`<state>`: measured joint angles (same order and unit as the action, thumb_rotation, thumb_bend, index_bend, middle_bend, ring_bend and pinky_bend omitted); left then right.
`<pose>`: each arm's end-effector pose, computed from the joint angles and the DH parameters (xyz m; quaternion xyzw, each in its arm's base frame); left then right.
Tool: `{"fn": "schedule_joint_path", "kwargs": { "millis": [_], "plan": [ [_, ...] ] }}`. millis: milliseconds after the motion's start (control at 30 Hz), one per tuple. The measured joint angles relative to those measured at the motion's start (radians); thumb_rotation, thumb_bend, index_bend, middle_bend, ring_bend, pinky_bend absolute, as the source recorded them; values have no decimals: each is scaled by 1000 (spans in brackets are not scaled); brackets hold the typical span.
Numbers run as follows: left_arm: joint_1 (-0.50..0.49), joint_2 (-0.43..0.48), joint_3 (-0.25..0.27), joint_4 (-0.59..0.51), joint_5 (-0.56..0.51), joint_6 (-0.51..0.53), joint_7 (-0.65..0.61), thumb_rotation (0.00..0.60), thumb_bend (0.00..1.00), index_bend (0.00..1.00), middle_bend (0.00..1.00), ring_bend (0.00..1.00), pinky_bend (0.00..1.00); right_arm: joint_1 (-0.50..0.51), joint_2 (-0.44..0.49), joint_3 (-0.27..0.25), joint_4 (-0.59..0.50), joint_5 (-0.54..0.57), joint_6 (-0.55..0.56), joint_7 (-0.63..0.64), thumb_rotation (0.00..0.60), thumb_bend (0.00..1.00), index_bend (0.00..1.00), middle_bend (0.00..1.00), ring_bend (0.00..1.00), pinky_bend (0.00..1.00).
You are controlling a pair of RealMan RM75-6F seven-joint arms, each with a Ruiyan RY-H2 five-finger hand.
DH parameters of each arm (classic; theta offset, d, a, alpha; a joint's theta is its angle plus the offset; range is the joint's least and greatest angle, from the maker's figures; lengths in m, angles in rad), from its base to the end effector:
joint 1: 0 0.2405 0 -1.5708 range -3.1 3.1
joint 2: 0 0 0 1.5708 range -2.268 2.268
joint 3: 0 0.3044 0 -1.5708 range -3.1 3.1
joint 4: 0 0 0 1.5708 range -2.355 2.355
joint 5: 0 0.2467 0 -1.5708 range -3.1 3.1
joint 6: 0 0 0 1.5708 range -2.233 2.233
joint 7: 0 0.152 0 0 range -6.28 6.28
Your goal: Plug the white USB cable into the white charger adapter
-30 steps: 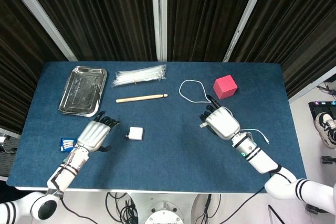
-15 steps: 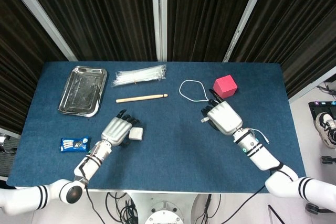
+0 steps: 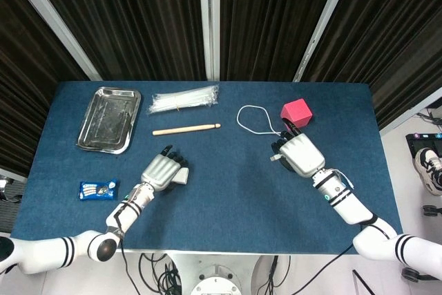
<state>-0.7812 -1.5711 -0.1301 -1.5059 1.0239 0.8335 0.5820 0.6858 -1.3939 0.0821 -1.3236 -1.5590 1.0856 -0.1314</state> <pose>-0.1750 0.3707 -0.0886 -0.8190 -0.3293 -0.2737 0.3818 -0.2317 -0.3953 0.0171 0.7950 -0.2046 0.3831 0.4235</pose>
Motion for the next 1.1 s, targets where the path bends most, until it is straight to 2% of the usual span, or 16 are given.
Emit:
{"fn": "schedule_joint_path", "kwargs": {
  "millis": [233, 300, 433, 633, 833, 1100],
  "plan": [
    [-17, -3, 10, 0, -9, -6, -17, 600, 310, 288, 252, 153, 2, -4, -7, -3, 18, 0, 5, 15, 600, 353, 644, 548, 295, 0],
    [-23, -5, 10, 3, -13, -9, -27, 600, 311, 316, 281, 160, 4, -4, -8, -4, 21, 0, 5, 16, 600, 353, 644, 548, 295, 0],
    [-27, -15, 3, 9, -25, 4, -38, 600, 313, 409, 402, 243, 29, -6, -11, -4, 18, 2, 5, 13, 600, 354, 645, 549, 295, 2],
    [-30, -19, -13, -22, -98, 37, -32, 600, 314, 416, 427, 275, 62, -4, -28, 0, -15, 16, -7, -2, 600, 356, 650, 553, 295, 11],
    [-45, -23, -36, -78, -199, 103, 27, 600, 314, 427, 428, 279, 85, 11, -85, 29, -69, 79, -40, -52, 600, 360, 652, 544, 296, 12],
    [-84, -46, -69, -151, -324, 241, 162, 600, 311, 428, 465, 323, 139, 47, -184, 92, -125, 240, -94, -200, 600, 362, 653, 543, 298, 12]
  ]
}}
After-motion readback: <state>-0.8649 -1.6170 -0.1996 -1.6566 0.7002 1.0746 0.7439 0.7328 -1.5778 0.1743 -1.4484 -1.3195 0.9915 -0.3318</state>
